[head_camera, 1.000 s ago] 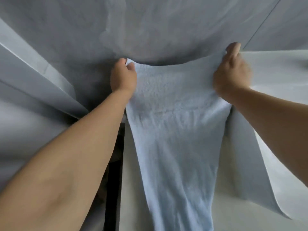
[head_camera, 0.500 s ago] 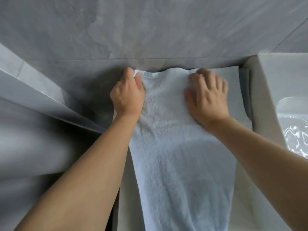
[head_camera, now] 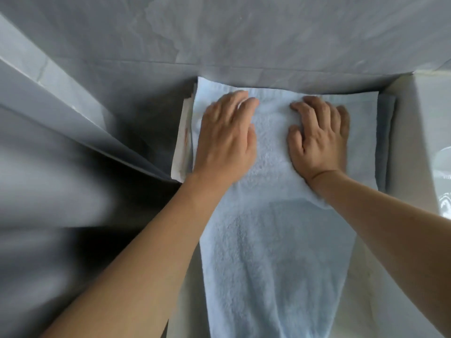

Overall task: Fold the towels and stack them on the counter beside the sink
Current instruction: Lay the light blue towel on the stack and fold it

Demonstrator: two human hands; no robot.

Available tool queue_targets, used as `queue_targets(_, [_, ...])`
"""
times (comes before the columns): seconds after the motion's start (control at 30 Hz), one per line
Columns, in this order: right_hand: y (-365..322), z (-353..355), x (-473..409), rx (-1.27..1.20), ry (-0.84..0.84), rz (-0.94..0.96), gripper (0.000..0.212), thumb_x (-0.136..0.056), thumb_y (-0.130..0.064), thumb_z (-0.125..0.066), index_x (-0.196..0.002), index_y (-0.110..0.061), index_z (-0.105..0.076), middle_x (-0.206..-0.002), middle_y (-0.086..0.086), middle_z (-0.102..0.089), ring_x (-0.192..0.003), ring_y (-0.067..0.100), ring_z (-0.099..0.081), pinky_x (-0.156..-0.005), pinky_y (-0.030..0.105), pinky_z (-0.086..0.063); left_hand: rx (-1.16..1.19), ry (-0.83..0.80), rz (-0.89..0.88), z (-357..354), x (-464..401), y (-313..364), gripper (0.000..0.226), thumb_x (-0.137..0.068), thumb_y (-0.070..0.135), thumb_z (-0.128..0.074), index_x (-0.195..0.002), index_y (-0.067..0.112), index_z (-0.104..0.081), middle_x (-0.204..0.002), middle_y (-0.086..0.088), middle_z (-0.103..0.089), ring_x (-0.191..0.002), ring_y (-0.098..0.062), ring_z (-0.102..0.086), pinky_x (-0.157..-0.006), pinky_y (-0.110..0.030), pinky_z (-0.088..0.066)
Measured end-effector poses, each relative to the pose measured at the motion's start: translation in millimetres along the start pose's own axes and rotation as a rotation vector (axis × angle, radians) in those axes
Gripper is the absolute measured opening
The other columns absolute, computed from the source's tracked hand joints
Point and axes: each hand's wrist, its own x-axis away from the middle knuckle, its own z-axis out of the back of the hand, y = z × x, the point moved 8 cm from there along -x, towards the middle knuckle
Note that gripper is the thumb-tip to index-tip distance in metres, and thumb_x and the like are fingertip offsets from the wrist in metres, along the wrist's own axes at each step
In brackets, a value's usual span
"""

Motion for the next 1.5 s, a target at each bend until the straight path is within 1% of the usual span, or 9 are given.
queue_targets(0.07, [3.9, 0.4, 0.1, -0.009, 0.017, -0.048, 0.046, -0.089, -0.036, -0.036, -0.132, -0.02, -0.048, -0.142, 0.004, -0.044, -0.132, 0.026, -0.036, -0.118, 0.054, -0.012, -0.099, -0.24, 0.053, -27.7, 13.1, -12.6, 0.058, -0.098, 0.039, -0.033, -0.15, 0.017, -0.041, -0.161, -0.008, -0.032, -0.15, -0.028, -0.024, -0.123, -0.051, -0.012])
queue_targets(0.17, [14.9, 3.5, 3.6, 0.014, 0.067, -0.183, 0.051, -0.086, -0.036, -0.037, -0.131, -0.016, -0.047, -0.144, 0.007, -0.042, -0.138, 0.026, -0.032, -0.118, 0.054, -0.009, -0.252, -0.355, 0.122, -48.0, 20.1, -22.7, 0.068, -0.097, 0.055, -0.021, -0.16, 0.031, -0.01, -0.169, 0.002, 0.0, -0.155, -0.023, 0.008, -0.122, -0.049, 0.011])
queue_targets(0.37, [21.0, 1.2, 5.6, 0.056, 0.006, -0.312, 0.059, -0.085, -0.042, -0.033, -0.139, -0.018, -0.04, -0.156, 0.008, -0.028, -0.148, 0.027, -0.013, -0.12, 0.05, 0.002, -0.407, -0.385, 0.13, -53.7, 19.2, -20.5, 0.073, -0.094, 0.061, -0.011, -0.159, 0.032, 0.004, -0.168, 0.001, 0.011, -0.154, -0.028, 0.014, -0.117, -0.066, 0.01])
queue_targets(0.5, [34.4, 2.0, 25.4, 0.1, -0.118, -0.222, 0.063, -0.095, -0.049, -0.028, -0.153, -0.023, -0.025, -0.163, 0.008, -0.011, -0.15, 0.03, -0.003, -0.121, 0.048, 0.003, -0.406, -0.389, 0.136, -53.6, 19.1, -20.7, 0.073, -0.094, 0.063, -0.009, -0.159, 0.032, 0.006, -0.168, 0.001, 0.014, -0.153, -0.029, 0.016, -0.115, -0.069, 0.008])
queue_targets(0.6, [45.4, 7.4, 45.6, 0.172, -0.099, -0.114, 0.069, -0.093, -0.05, -0.03, -0.154, -0.018, -0.025, -0.162, 0.013, -0.015, -0.149, 0.035, -0.01, -0.12, 0.052, -0.004, -0.418, -0.406, 0.126, -55.2, 20.1, -22.2, 0.074, -0.094, 0.064, -0.005, -0.158, 0.032, 0.009, -0.167, 0.001, 0.016, -0.153, -0.029, 0.017, -0.115, -0.069, 0.009])
queue_targets(1.0, [43.3, 0.7, 45.1, 0.211, -0.113, -0.104, 0.074, -0.089, -0.048, -0.03, -0.155, -0.015, -0.023, -0.163, 0.016, -0.012, -0.15, 0.034, -0.006, -0.119, 0.056, -0.002, -0.386, -0.419, 0.134, -45.5, 22.9, -17.1, 0.072, -0.096, 0.056, -0.009, -0.161, 0.025, -0.002, -0.169, -0.003, 0.005, -0.155, -0.027, 0.009, -0.121, -0.06, 0.005])
queue_targets(1.17, [44.3, -1.7, 48.5, 0.227, -0.119, -0.097, 0.075, -0.088, -0.047, -0.029, -0.155, -0.015, -0.02, -0.163, 0.016, -0.01, -0.15, 0.035, -0.004, -0.12, 0.056, -0.001, -0.06, -0.166, -0.026, -12.5, 90.2, 48.4, 0.063, -0.095, 0.03, -0.049, -0.153, 0.009, -0.036, -0.156, -0.017, -0.035, -0.147, -0.036, -0.027, -0.121, -0.059, -0.012])
queue_targets(1.3, [44.5, -1.6, 47.8, 0.207, -0.116, -0.083, 0.074, -0.089, -0.047, -0.03, -0.155, -0.014, -0.02, -0.162, 0.017, -0.01, -0.15, 0.036, -0.005, -0.119, 0.056, -0.002, -0.172, -0.325, 0.073, -32.9, 186.1, 50.5, 0.067, -0.089, 0.032, -0.059, -0.15, 0.01, -0.043, -0.157, -0.013, -0.037, -0.148, -0.034, -0.03, -0.118, -0.059, -0.022])
queue_targets(1.5, [48.4, -0.6, 47.7, 0.18, -0.092, -0.067, 0.074, -0.089, -0.046, -0.029, -0.154, -0.013, -0.023, -0.162, 0.018, -0.012, -0.15, 0.036, -0.006, -0.119, 0.056, 0.0, -0.264, -0.437, 0.173, -49.8, 194.1, 39.0, 0.072, -0.092, 0.049, -0.041, -0.158, 0.021, -0.029, -0.165, -0.006, -0.022, -0.154, -0.026, -0.013, -0.121, -0.058, -0.012])
